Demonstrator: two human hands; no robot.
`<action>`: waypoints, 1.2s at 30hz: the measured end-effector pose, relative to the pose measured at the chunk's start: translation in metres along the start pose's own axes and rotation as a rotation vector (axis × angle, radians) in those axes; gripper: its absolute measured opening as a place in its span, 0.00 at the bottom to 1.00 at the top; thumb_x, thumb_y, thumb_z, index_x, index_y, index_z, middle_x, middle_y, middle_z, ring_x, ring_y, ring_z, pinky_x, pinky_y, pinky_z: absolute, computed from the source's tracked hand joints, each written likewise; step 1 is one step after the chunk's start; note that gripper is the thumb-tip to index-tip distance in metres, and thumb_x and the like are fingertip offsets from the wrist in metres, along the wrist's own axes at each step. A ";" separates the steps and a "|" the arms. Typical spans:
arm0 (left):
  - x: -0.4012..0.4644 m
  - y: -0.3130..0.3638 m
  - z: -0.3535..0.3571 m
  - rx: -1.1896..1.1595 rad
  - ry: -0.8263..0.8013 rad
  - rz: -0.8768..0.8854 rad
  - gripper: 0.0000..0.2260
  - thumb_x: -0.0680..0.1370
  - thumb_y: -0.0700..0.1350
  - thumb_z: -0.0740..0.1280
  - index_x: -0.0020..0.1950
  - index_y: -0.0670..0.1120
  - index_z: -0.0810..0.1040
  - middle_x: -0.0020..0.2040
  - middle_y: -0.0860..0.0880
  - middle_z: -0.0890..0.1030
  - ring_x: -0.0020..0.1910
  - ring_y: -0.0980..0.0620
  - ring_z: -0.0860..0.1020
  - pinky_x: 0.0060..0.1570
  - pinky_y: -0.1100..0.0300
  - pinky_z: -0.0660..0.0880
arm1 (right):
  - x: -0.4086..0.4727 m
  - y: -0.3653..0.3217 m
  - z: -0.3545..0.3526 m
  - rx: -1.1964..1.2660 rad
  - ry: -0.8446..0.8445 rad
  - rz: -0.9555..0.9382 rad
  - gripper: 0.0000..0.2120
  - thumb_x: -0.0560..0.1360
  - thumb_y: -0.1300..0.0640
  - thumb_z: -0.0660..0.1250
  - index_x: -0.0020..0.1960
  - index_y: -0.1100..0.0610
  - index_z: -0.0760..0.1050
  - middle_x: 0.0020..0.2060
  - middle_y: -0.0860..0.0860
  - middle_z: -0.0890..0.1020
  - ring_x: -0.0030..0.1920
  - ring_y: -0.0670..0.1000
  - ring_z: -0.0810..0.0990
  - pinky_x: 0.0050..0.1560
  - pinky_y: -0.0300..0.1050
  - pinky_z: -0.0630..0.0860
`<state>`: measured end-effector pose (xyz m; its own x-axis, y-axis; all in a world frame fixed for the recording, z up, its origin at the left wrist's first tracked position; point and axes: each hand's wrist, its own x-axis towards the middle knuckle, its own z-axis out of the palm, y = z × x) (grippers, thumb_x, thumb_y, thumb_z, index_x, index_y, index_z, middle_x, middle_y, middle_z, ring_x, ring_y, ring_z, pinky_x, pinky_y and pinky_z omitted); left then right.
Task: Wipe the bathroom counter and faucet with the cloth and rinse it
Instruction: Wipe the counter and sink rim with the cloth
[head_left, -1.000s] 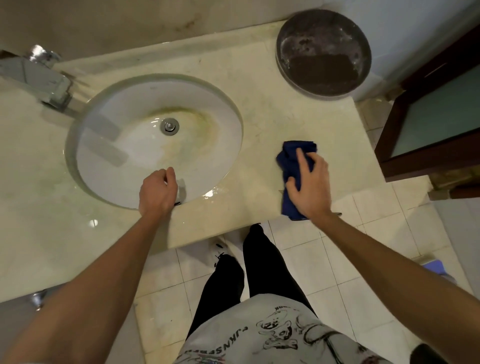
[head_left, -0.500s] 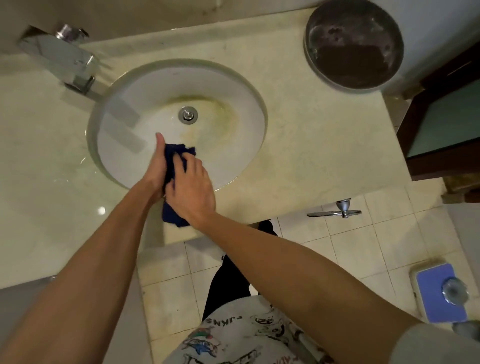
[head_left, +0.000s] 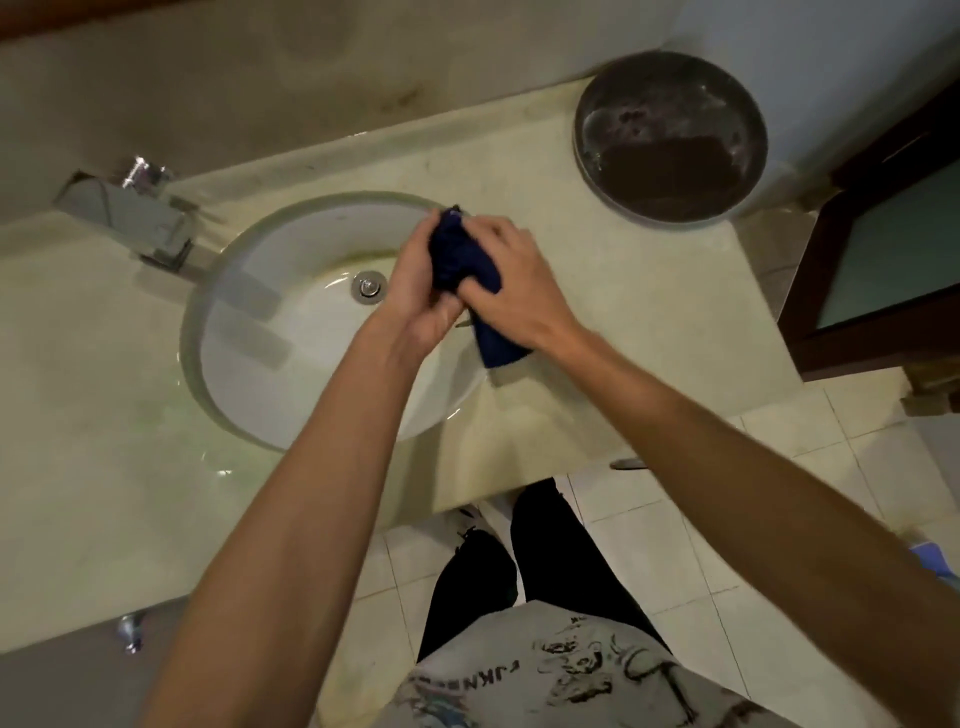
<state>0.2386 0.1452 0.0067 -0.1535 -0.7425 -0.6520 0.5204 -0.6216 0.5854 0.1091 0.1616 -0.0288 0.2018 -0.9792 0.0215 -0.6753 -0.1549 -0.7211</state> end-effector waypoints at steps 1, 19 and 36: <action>0.002 0.003 0.012 -0.046 -0.017 0.017 0.16 0.86 0.53 0.59 0.58 0.43 0.79 0.54 0.43 0.83 0.52 0.48 0.83 0.54 0.54 0.81 | 0.014 0.009 -0.018 -0.027 0.022 -0.021 0.30 0.72 0.52 0.66 0.74 0.57 0.72 0.66 0.54 0.76 0.62 0.57 0.75 0.64 0.48 0.72; 0.002 -0.075 -0.081 0.464 0.482 -0.047 0.25 0.86 0.58 0.52 0.74 0.44 0.73 0.70 0.48 0.77 0.67 0.48 0.76 0.73 0.47 0.68 | -0.022 0.082 0.022 -0.390 -0.196 -0.192 0.33 0.73 0.49 0.65 0.77 0.53 0.69 0.74 0.53 0.72 0.72 0.59 0.71 0.70 0.56 0.69; -0.043 -0.015 -0.144 0.034 0.596 0.015 0.28 0.84 0.64 0.53 0.64 0.43 0.77 0.62 0.42 0.81 0.54 0.49 0.81 0.53 0.55 0.76 | 0.018 -0.056 0.090 1.235 -0.342 1.041 0.07 0.80 0.62 0.61 0.52 0.55 0.78 0.39 0.55 0.83 0.39 0.53 0.82 0.40 0.45 0.78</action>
<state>0.3579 0.2225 -0.0434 0.3562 -0.4895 -0.7959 0.4905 -0.6270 0.6051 0.2140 0.1640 -0.0505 0.3020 -0.4913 -0.8169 0.2914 0.8635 -0.4116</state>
